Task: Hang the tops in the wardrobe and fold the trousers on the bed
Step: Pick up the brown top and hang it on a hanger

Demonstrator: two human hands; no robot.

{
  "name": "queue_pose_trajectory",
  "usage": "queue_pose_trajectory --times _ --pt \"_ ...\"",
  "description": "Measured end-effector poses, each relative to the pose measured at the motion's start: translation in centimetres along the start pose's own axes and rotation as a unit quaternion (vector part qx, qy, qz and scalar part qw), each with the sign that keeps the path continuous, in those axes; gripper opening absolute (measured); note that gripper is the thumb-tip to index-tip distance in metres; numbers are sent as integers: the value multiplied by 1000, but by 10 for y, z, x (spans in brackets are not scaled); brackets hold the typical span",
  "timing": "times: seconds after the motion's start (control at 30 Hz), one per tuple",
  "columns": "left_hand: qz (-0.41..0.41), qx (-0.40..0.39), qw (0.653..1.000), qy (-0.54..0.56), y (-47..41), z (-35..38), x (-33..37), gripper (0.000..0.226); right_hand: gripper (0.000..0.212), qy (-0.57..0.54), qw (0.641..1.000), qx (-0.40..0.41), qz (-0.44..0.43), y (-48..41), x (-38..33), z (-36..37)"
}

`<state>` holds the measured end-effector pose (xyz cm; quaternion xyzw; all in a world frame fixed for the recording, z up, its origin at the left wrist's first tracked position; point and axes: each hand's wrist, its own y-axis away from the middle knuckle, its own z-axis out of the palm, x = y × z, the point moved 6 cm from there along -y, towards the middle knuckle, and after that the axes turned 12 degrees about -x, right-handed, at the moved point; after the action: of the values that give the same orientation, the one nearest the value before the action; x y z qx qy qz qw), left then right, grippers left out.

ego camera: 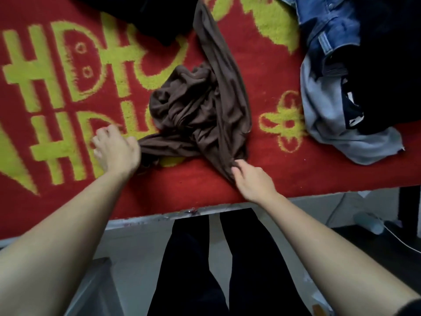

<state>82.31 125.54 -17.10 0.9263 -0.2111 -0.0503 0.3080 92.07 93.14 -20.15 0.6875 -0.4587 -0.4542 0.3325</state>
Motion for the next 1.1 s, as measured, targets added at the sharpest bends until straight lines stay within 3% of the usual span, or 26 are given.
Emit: queue_pose_trajectory --times 0.1,0.17,0.23,0.33,0.43,0.53,0.57,0.6,0.63,0.67,0.7,0.73,0.77,0.8,0.9,1.0,1.03,1.1 --pt "103 6 993 50 1 3 48 51 31 -12 992 123 33 0 16 -29" --pt "179 -23 982 64 3 13 85 63 34 -53 965 249 59 3 18 -58" --pt "202 -74 973 89 3 26 110 75 39 -122 935 313 111 5 23 -87" --pt "173 -101 974 108 -5 32 121 69 46 -211 894 373 130 9 19 -130" --pt "157 -64 969 180 -7 22 114 38 38 -326 802 501 -4 30 -2 -178" --pt "26 47 951 304 -16 8 70 31 24 -346 686 627 -132 55 -19 -209" --pt "-43 81 939 331 -19 6 48 35 24 -348 669 640 -145 55 -18 -211" --pt "-112 104 925 349 -21 7 23 39 27 -352 680 628 -139 47 -16 -209" --pt "-172 116 911 357 -21 10 0 43 32 -347 721 589 -111 35 -12 -203" --pt "-218 116 900 358 -19 14 -20 46 38 -328 795 508 -57 16 -6 -191" --pt "-251 105 895 354 -16 20 -39 47 43 -293 874 387 13 -7 3 -170" --pt "-270 87 893 348 -11 28 -54 48 47 -258 932 245 73 -26 15 -142" --pt "-276 67 894 346 -7 34 -65 49 53 -244 957 115 110 -35 23 -113" --pt "-275 50 894 349 -3 40 -72 48 60 -242 961 46 128 -36 30 -93" --pt "-264 42 889 371 0 44 -78 49 53 -263 948 83 157 -32 44 -73" --pt "-237 90 899 357 5 24 -65 52 53 -343 926 50 151 -24 38 -54" --pt "-192 115 911 346 7 12 -55 46 47 -350 926 51 133 -22 33 -49" --pt "-55 145 938 309 11 -10 -24 34 32 -285 945 138 83 -15 25 -49"
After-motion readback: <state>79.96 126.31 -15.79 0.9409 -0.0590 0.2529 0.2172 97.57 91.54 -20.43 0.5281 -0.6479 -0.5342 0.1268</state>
